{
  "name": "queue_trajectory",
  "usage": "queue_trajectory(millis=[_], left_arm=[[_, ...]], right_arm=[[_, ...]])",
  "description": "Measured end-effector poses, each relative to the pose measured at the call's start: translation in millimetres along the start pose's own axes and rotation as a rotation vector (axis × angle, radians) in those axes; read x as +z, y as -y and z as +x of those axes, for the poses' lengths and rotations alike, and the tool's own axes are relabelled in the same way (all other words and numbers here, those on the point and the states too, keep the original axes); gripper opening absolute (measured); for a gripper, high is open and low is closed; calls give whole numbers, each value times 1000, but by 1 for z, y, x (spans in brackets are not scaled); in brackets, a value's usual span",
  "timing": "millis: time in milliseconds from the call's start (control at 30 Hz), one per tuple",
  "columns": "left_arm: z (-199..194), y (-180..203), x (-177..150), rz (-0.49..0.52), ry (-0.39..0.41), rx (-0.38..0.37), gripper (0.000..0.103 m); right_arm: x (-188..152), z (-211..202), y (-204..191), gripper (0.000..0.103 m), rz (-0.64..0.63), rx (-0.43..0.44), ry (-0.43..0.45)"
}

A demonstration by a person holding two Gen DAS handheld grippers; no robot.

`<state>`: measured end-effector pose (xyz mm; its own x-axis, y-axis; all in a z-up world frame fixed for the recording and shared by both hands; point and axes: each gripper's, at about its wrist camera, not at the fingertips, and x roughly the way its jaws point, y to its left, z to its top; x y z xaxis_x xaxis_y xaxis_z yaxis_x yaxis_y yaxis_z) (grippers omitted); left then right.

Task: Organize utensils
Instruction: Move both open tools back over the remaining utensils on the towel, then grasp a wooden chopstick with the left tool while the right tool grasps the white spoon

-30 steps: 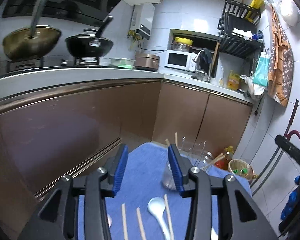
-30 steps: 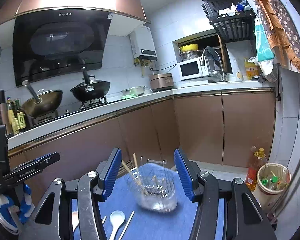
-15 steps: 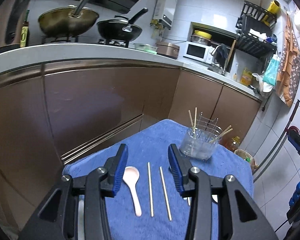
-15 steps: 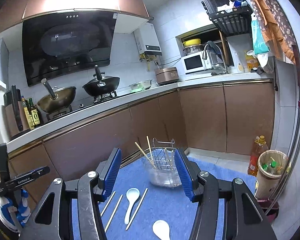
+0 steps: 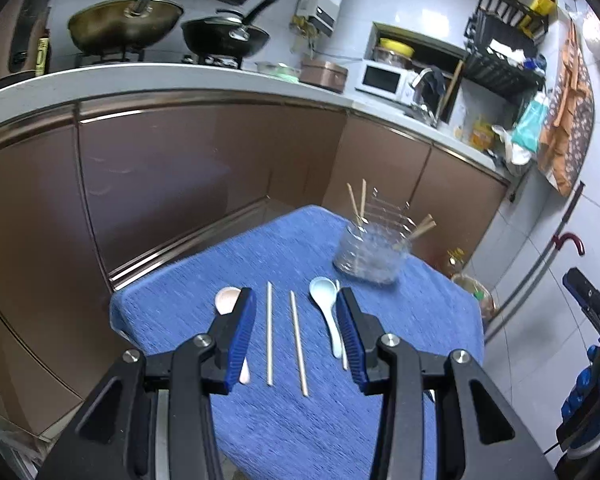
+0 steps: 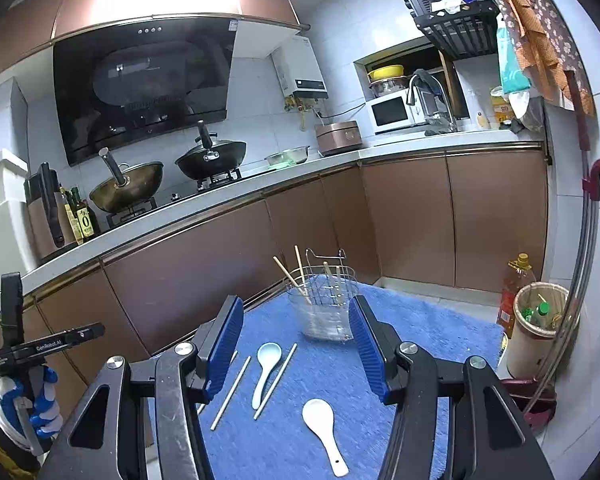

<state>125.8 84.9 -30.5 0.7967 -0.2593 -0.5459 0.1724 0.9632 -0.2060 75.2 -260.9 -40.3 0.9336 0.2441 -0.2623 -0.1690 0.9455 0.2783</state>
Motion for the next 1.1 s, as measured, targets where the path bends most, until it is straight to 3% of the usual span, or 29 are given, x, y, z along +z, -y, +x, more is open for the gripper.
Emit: queue_trajectory(millis=[233, 367, 667, 933, 1100], left_arm=[[17, 33, -8, 56, -48, -5, 40], [40, 44, -15, 69, -104, 41, 40], [91, 49, -27, 12, -239, 67, 40], [126, 39, -38, -6, -332, 89, 40], [157, 23, -37, -29, -409, 63, 40]], right_arm=[[-10, -2, 24, 52, 25, 14, -7], [-21, 6, 44, 52, 49, 32, -35], [-48, 30, 82, 52, 90, 50, -153], [-60, 41, 72, 52, 43, 72, -245], [-64, 49, 65, 52, 33, 83, -278]])
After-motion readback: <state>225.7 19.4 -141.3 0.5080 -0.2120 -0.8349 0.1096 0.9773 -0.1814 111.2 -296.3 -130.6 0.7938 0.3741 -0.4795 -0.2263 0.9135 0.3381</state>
